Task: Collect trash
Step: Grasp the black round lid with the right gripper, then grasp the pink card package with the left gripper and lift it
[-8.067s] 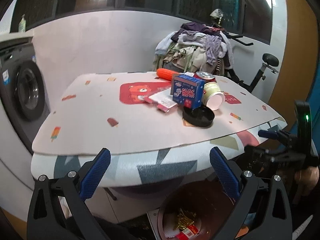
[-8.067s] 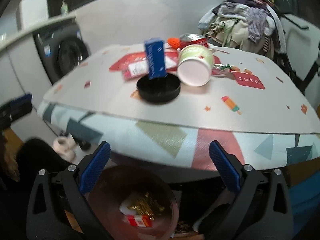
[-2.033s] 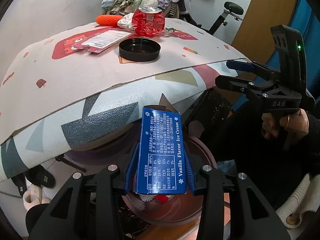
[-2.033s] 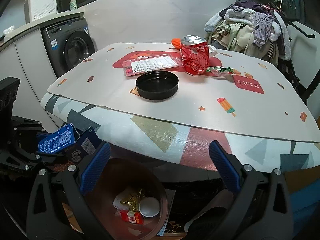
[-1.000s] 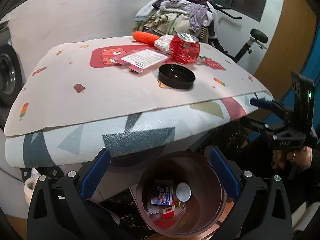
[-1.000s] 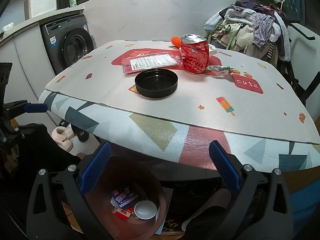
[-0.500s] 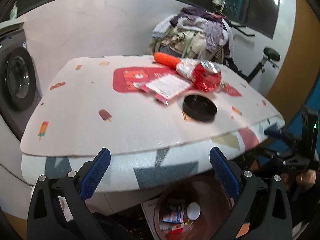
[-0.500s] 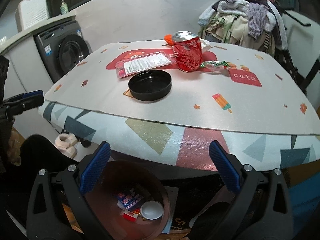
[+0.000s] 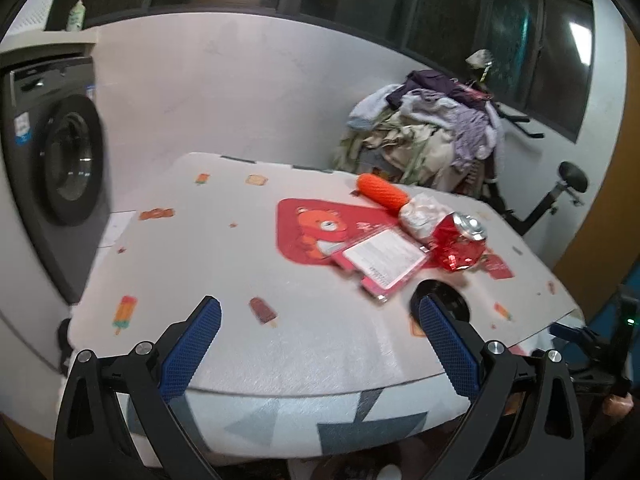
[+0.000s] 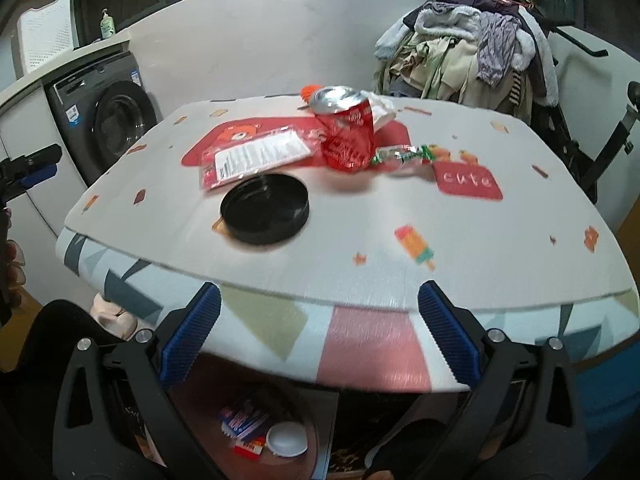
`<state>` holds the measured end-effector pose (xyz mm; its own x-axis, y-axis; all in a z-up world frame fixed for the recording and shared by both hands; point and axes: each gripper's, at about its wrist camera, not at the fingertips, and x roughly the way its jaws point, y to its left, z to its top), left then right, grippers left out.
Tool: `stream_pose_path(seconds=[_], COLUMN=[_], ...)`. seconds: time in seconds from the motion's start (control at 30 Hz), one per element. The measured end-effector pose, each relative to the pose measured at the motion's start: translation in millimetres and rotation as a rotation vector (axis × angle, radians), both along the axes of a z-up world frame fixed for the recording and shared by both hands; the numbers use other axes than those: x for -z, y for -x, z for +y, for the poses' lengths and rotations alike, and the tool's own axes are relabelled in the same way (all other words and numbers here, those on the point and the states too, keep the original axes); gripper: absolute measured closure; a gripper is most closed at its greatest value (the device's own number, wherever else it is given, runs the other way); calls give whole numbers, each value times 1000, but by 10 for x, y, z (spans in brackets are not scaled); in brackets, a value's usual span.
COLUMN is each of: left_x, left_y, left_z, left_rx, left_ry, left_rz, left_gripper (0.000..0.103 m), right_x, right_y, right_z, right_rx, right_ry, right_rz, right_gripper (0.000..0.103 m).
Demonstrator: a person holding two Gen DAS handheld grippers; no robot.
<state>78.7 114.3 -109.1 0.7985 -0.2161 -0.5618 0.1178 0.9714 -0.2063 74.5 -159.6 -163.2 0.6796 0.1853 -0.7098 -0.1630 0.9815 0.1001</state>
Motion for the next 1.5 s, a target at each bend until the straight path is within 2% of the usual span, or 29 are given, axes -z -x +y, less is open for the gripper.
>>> stream_pose_path(seconds=[0.17,0.27,0.37,0.53,0.77,1.07,1.13,1.27,1.33,1.37,1.43,1.5], left_x=[-5,55,140,290,445,565,581,585,599,623,665,755], left_y=[-56,-138,-225,-336,-432,-568,-598,-641,-709,-792,-909,-1072], left_z=[24,-5,-20,-25,-29,-63,-81,-98,-96,-90,-66,-31], left_rx=[-48,-39,-4,8,37,24,31,49,46,47,41,22], left_ry=[-8,-21,6,32,44,24,34,76,117,170,259,400], left_rz=[-59,-33,4,52,90,143,154,142,165,198,241,297], left_gripper=[6,6,6,6,6,6,6,6,6,7,27,37], right_x=[-3,70,203,417,546,611,609,558,520,491,447,420], right_y=[-237,-417,-607,-846,-1287,-1479,-1458,-1398,-1364,-1345,-1311,-1280], right_z=[47,153,339,619,828,957,944,884,848,816,743,660], right_rx=[-14,-70,-96,-119,-107,-120,-131,-133,-119,-99,-66,-44], right_ry=[1,-43,-24,10,13,98,91,57,53,56,49,18], right_rz=[-22,32,105,132,197,184,169,135,111,94,75,69], right_gripper=[6,6,6,6,6,6,10,10,10,10,10,10])
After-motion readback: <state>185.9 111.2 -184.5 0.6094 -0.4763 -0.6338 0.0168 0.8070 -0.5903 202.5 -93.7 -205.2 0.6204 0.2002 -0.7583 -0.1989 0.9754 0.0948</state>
